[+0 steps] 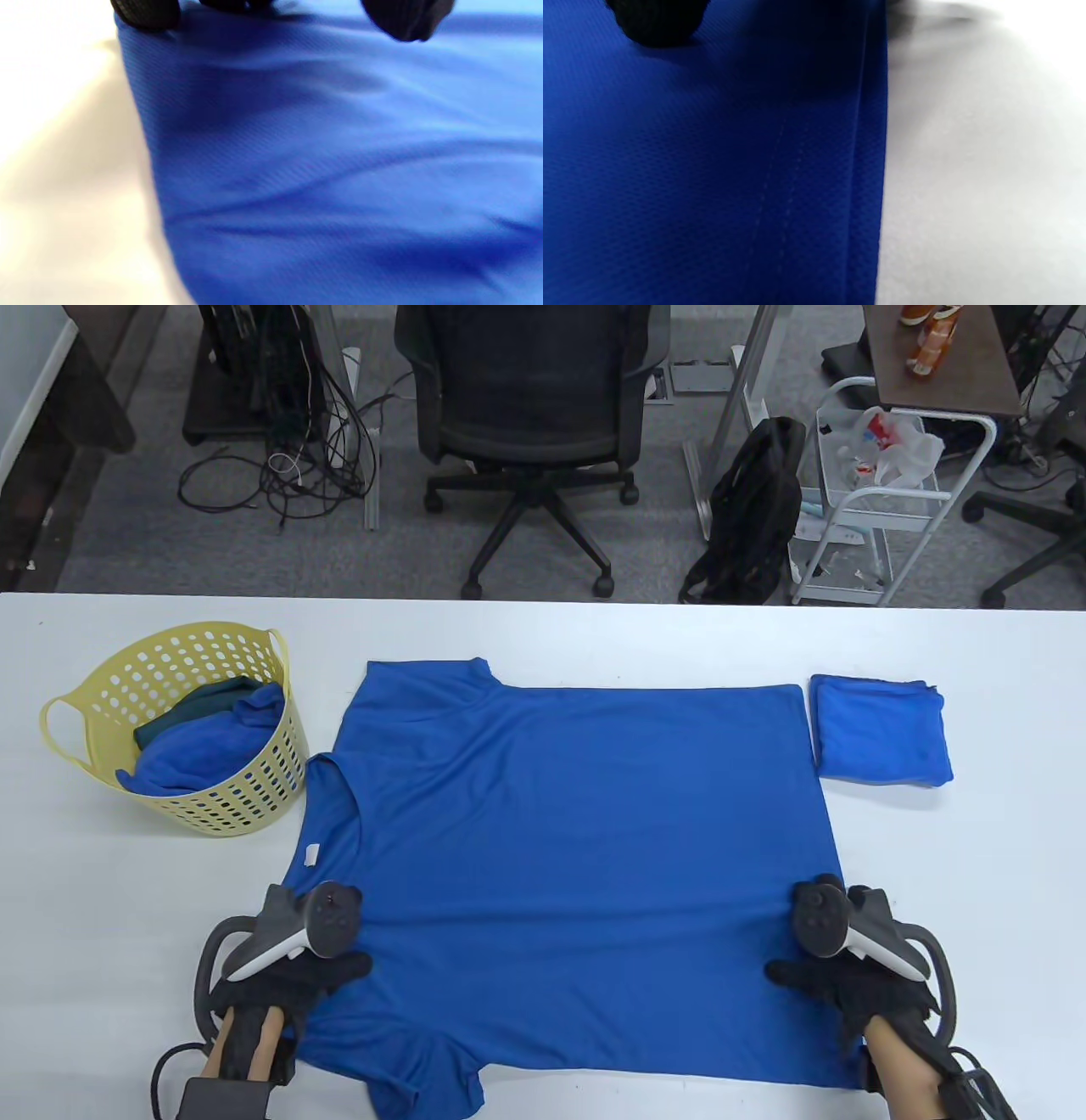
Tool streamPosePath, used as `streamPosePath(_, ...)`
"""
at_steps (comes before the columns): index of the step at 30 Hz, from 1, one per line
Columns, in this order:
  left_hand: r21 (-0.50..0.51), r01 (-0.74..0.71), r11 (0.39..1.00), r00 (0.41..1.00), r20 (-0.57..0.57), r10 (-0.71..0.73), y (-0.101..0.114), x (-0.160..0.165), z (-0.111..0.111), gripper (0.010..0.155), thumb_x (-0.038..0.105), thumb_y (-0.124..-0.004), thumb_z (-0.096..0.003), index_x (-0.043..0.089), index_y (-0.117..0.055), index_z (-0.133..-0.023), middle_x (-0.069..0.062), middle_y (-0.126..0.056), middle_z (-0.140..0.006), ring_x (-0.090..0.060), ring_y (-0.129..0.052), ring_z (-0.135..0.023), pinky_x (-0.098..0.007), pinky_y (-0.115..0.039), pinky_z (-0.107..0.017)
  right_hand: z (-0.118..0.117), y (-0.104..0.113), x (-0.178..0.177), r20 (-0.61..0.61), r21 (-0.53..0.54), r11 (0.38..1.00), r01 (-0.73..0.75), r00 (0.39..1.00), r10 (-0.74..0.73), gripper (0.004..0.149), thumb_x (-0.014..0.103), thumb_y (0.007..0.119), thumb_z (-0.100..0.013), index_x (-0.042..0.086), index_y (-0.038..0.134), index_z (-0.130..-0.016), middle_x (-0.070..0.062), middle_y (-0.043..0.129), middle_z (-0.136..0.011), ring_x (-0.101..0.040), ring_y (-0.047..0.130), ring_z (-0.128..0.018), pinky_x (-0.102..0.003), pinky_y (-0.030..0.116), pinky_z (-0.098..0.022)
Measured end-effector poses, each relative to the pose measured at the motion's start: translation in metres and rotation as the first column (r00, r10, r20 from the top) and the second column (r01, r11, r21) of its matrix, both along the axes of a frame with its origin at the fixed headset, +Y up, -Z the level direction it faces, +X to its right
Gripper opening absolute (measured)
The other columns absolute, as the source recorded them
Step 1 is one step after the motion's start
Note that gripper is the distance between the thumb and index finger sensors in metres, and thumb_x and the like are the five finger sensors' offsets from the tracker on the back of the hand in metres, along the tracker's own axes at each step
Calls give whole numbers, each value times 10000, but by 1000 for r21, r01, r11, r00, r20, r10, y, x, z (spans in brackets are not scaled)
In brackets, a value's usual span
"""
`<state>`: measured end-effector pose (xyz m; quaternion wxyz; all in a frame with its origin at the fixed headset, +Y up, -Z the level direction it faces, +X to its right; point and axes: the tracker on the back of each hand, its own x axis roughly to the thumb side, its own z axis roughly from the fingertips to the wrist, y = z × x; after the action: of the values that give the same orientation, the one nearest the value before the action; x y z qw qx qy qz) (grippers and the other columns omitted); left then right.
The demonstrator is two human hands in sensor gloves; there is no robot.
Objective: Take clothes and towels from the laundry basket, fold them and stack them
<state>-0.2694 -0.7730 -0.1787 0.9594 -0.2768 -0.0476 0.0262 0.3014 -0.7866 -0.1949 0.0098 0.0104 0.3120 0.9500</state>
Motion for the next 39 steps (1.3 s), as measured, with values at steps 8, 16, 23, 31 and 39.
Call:
streamPosePath(8,269,-31,963,993,-99,59,13,-49,10,610,436,-811,-517,351,-633,-1094,-73,-674,-1212,-332,-766,-1075,-612,-678,-737,16,34,20,17,242,955,173,983,-183,790,405,759,-567,132,353,-1187,-195,232,-1219,-507,242,-1080,-765,346,-720)
streamPosePath(16,206,105,973,991,-108,-84,-2,-44,6,645,429,-819,-514,369,-568,-1105,-13,-688,-1182,-281,-771,-1064,-599,-681,-745,18,31,29,54,279,953,115,989,-135,624,308,831,-544,182,599,-1109,-172,466,-1211,-493,437,-1088,-763,403,-717)
streamPosePath(23,214,181,960,978,-142,-153,-9,-43,4,588,433,-828,-510,390,-629,-1061,77,-647,-1147,-213,-731,-1054,-584,-676,-753,17,21,20,48,353,926,-132,991,123,565,335,881,-475,249,710,-1007,-86,625,-1158,-409,647,-1054,-734,502,-720)
streamPosePath(31,177,159,971,980,-144,-134,-13,-44,-2,483,417,-801,-528,392,-642,-983,25,-622,-1124,-268,-693,-1033,-578,-655,-763,17,22,27,44,436,896,-83,996,71,381,262,834,-505,223,795,-882,-59,703,-1105,-348,722,-1013,-689,562,-726)
streamPosePath(39,223,155,963,975,-189,-113,-13,-49,-4,625,413,-816,-522,439,-540,-1082,67,-680,-1097,-223,-741,-1001,-547,-696,-751,13,23,35,87,479,878,1,995,-48,399,189,786,-533,245,739,-926,-88,827,-923,-290,838,-801,-660,639,-695)
